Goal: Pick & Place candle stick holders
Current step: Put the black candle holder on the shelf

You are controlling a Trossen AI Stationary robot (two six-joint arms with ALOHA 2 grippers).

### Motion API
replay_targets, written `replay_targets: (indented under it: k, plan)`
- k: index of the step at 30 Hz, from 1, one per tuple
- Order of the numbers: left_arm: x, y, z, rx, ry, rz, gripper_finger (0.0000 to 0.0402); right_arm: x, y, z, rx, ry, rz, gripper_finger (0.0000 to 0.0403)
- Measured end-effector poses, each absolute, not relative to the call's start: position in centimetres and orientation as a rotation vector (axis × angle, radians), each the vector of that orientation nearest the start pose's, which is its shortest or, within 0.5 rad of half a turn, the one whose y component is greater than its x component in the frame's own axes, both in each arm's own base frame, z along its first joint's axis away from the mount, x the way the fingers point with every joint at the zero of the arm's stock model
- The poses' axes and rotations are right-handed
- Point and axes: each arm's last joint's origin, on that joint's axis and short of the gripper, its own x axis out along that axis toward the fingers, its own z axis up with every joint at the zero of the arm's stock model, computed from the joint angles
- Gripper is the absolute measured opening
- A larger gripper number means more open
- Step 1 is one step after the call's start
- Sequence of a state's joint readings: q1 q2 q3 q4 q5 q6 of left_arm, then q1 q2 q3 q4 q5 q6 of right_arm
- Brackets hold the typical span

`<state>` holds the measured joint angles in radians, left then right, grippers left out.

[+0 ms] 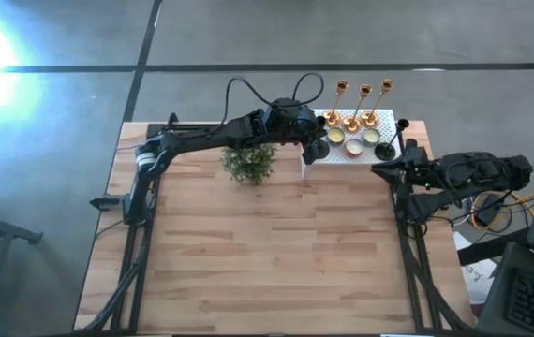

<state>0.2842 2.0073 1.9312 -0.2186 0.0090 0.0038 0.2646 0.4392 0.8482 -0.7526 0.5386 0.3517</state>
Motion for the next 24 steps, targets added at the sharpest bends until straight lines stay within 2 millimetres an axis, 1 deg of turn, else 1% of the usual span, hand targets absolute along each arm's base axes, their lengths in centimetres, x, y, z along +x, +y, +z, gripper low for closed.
replay_targets:
  k: [8,17,24]
  plan:
    - [45.4,14.2,35.0,-0.062,0.304,0.294,0.0017,6.8,0.3,33.8,0.17,0.259,-0.318,0.0043]
    - [45.3,14.8,35.0,-0.071,0.296,0.307,0.0016,6.8,0.3,33.8,0.132,0.263,-0.313,0.0042]
    - [46.0,15.2,33.3,-0.081,0.328,0.296,0.0016,6.8,0.3,33.8,0.12,0.26,-0.31,0.0038]
